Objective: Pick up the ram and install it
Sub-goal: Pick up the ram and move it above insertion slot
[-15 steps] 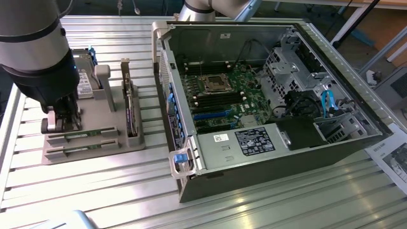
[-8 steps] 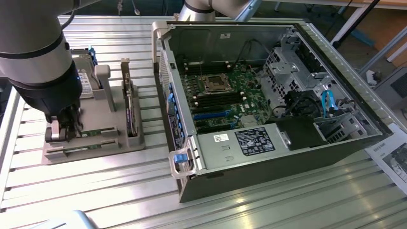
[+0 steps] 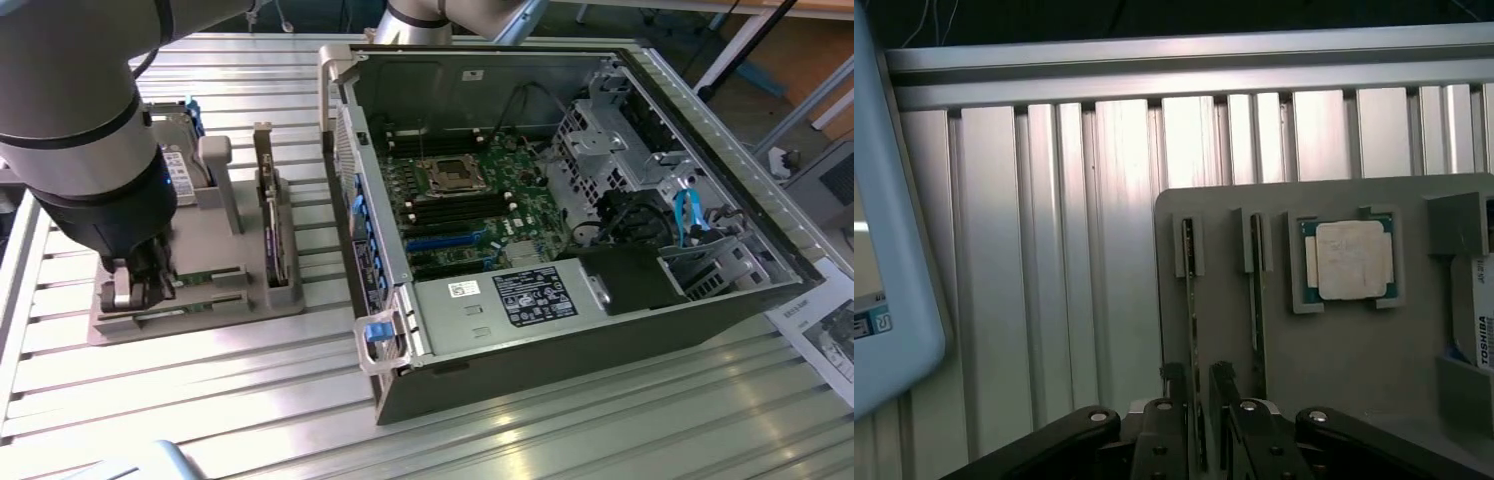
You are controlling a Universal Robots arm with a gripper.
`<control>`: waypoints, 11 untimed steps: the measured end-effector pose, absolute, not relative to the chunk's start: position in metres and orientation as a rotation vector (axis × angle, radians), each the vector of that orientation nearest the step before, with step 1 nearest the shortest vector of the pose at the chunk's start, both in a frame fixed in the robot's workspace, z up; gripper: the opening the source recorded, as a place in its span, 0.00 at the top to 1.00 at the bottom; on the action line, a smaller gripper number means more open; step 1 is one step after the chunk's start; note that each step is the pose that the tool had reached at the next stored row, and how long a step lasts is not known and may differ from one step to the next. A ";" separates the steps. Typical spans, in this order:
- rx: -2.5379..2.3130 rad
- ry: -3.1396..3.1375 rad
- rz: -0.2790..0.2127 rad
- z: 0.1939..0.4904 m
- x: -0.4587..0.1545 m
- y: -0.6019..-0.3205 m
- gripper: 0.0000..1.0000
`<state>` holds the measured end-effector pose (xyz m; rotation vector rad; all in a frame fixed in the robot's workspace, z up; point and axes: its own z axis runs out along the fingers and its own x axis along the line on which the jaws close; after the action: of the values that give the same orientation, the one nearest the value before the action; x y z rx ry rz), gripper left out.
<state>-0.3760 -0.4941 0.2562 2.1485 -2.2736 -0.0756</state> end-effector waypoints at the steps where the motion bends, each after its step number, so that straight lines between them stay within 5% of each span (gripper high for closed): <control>1: 2.149 -2.273 -0.076 0.255 -0.376 -0.495 0.76; 11: 2.152 -2.271 -0.076 0.249 -0.376 -0.497 0.76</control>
<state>-0.3760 -0.4969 0.2494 2.1516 -2.2705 -0.0755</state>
